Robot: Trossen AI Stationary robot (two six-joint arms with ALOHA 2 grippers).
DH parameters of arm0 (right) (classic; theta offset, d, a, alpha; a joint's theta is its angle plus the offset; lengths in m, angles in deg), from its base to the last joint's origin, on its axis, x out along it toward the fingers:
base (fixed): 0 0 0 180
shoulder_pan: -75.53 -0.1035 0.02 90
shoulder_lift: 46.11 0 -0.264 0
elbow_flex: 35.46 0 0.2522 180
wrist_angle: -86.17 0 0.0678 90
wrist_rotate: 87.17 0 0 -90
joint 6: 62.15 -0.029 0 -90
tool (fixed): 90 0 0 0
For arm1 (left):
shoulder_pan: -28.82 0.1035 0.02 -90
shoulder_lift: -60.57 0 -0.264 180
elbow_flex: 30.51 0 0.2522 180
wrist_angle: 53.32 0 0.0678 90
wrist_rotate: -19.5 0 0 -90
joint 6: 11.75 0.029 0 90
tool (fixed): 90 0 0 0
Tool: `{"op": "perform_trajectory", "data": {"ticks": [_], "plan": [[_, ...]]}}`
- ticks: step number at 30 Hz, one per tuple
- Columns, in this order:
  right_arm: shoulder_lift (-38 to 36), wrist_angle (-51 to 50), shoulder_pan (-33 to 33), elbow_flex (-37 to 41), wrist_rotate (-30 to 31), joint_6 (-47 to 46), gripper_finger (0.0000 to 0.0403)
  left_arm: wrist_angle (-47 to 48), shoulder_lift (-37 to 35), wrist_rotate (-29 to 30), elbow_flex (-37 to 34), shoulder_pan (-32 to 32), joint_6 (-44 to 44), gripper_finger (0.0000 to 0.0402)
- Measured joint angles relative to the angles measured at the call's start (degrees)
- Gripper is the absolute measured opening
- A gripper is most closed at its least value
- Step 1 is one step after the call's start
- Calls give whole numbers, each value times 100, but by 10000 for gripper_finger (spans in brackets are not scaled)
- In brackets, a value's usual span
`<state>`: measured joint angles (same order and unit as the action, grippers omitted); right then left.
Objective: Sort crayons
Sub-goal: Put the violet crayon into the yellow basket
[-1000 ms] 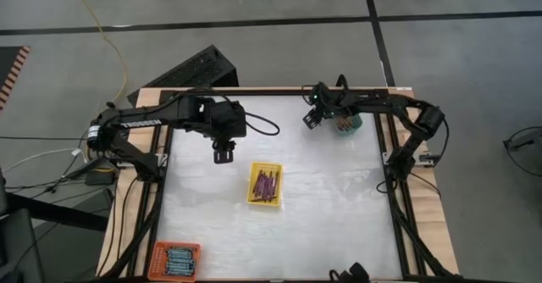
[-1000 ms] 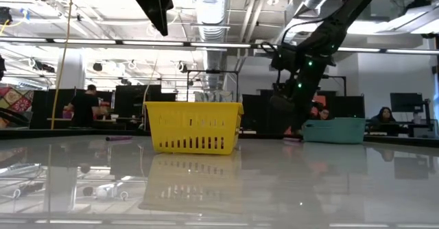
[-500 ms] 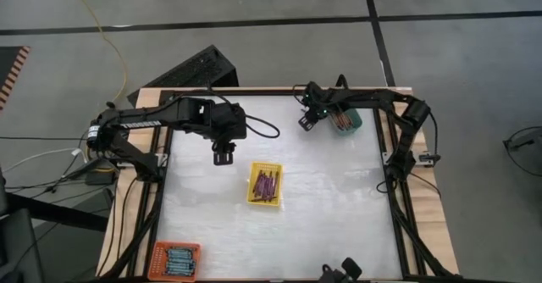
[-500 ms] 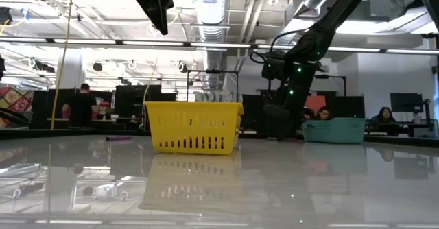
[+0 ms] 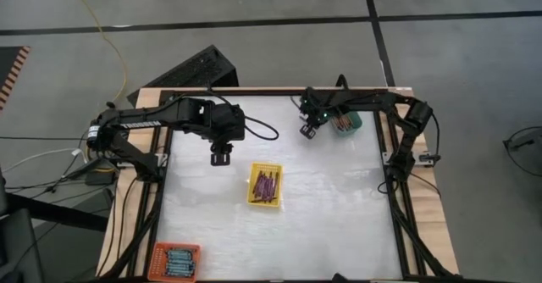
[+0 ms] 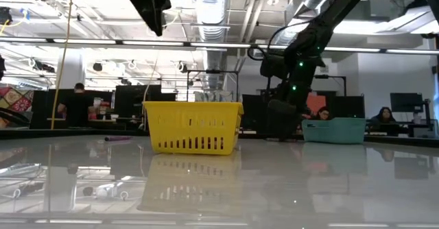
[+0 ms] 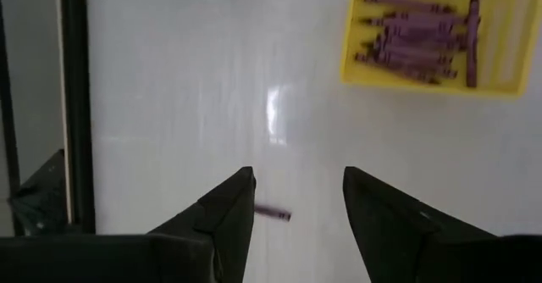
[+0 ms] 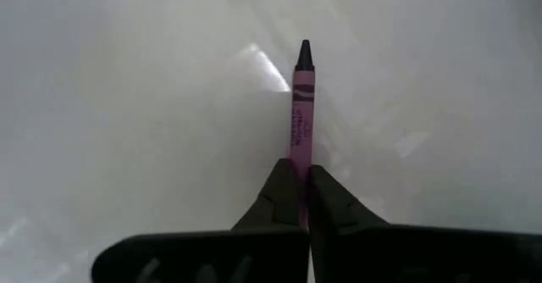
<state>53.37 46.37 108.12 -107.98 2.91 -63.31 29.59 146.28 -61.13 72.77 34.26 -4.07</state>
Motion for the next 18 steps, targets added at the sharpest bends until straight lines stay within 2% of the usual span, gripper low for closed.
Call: {"op": "perform_trajectory", "data": {"ticks": [6,10,18], "plan": [[-281,-141,-773,24,-162,160,2,687,0,6,0,-13,-148,171],[-692,-140,-1424,33,-343,607,1,1166,0,124,-2,-86,-278,171],[-1405,79,-2593,24,397,1565,1,1374,0,339,-2,-96,-405,171]]}}
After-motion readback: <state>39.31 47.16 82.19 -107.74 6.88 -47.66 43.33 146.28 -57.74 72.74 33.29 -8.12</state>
